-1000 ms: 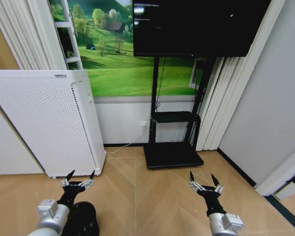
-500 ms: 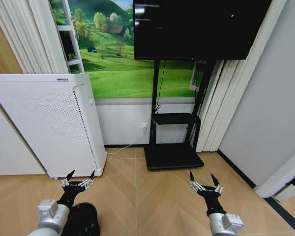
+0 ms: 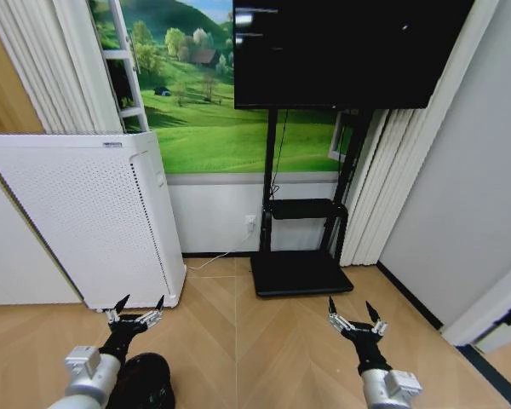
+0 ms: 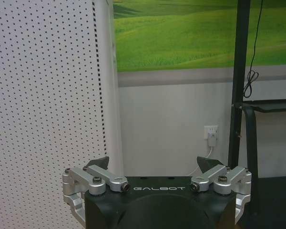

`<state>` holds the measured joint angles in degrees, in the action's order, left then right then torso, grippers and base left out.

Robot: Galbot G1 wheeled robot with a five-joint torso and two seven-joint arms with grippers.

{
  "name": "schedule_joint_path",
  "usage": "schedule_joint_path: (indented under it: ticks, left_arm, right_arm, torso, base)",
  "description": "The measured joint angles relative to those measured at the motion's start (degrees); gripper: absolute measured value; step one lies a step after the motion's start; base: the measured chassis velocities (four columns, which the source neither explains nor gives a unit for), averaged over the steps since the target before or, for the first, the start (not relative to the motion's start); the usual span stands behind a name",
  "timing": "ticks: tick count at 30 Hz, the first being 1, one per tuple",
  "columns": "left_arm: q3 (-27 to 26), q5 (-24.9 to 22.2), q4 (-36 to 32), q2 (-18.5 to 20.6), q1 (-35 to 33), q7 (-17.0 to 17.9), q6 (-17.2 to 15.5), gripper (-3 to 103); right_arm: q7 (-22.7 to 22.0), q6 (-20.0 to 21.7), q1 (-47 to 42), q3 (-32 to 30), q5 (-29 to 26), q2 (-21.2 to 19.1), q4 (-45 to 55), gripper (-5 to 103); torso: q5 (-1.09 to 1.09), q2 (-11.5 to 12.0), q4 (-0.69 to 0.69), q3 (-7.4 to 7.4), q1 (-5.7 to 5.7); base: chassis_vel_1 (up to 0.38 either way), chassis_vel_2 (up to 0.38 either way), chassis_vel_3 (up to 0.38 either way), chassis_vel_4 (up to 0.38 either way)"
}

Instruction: Pick up the trash bin and place the garbage on the floor into it.

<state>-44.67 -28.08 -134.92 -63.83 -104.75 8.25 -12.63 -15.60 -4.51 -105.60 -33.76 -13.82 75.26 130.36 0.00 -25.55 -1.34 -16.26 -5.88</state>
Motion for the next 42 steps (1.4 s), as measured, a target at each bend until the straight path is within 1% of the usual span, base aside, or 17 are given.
schedule_joint_path:
  ticks: [7,11,14,17,20,23,32,34,42]
  left_arm:
    - [0.0,0.0,0.0,0.0,0.0,0.0,0.0,100]
    - [0.0,0.0,0.0,0.0,0.0,0.0,0.0,100]
    - [0.0,0.0,0.0,0.0,0.0,0.0,0.0,100]
    - [0.0,0.0,0.0,0.0,0.0,0.0,0.0,100]
    - [0.0,0.0,0.0,0.0,0.0,0.0,0.0,100]
    - [0.0,0.0,0.0,0.0,0.0,0.0,0.0,100]
    - [0.0,0.0,0.0,0.0,0.0,0.0,0.0,100]
    - [0.0,0.0,0.0,0.0,0.0,0.0,0.0,100]
    - [0.0,0.0,0.0,0.0,0.0,0.0,0.0,100]
  right_arm:
    - [0.0,0.0,0.0,0.0,0.0,0.0,0.0,100]
    - [0.0,0.0,0.0,0.0,0.0,0.0,0.0,100]
    - [0.0,0.0,0.0,0.0,0.0,0.0,0.0,100]
    - [0.0,0.0,0.0,0.0,0.0,0.0,0.0,100]
    - [0.0,0.0,0.0,0.0,0.0,0.0,-0.01,100]
    - [0.0,0.0,0.0,0.0,0.0,0.0,0.0,100]
    - [0.0,0.0,0.0,0.0,0.0,0.0,0.0,100]
    - [0.0,0.0,0.0,0.0,0.0,0.0,-0.01,100]
    - [0.0,0.0,0.0,0.0,0.0,0.0,0.0,100]
  torso:
    - [0.0,-1.38,0.0,-0.82,-0.55]
    - [0.0,-2.72,0.0,-1.63,-1.08]
    - [0.0,-3.09,0.0,-1.84,-1.24]
    - [0.0,-4.21,0.0,-2.52,-1.68]
    - [0.0,-4.56,0.0,-2.74,-1.82]
    - [0.0,-5.58,0.0,-3.36,-2.21]
    - [0.0,-7.28,0.0,-4.38,-2.9]
    - [0.0,-8.19,0.0,-4.93,-3.27]
    - [0.0,-9.86,0.01,-5.91,-3.96]
  base:
    - [0.0,0.0,0.0,0.0]
    - [0.0,0.0,0.0,0.0]
    - [0.0,0.0,0.0,0.0]
    - [0.0,0.0,0.0,0.0]
    - [0.0,0.0,0.0,0.0]
    - [0.0,0.0,0.0,0.0]
    - [0.0,0.0,0.0,0.0]
    - [0.0,0.0,0.0,0.0]
    - [0.0,0.0,0.0,0.0]
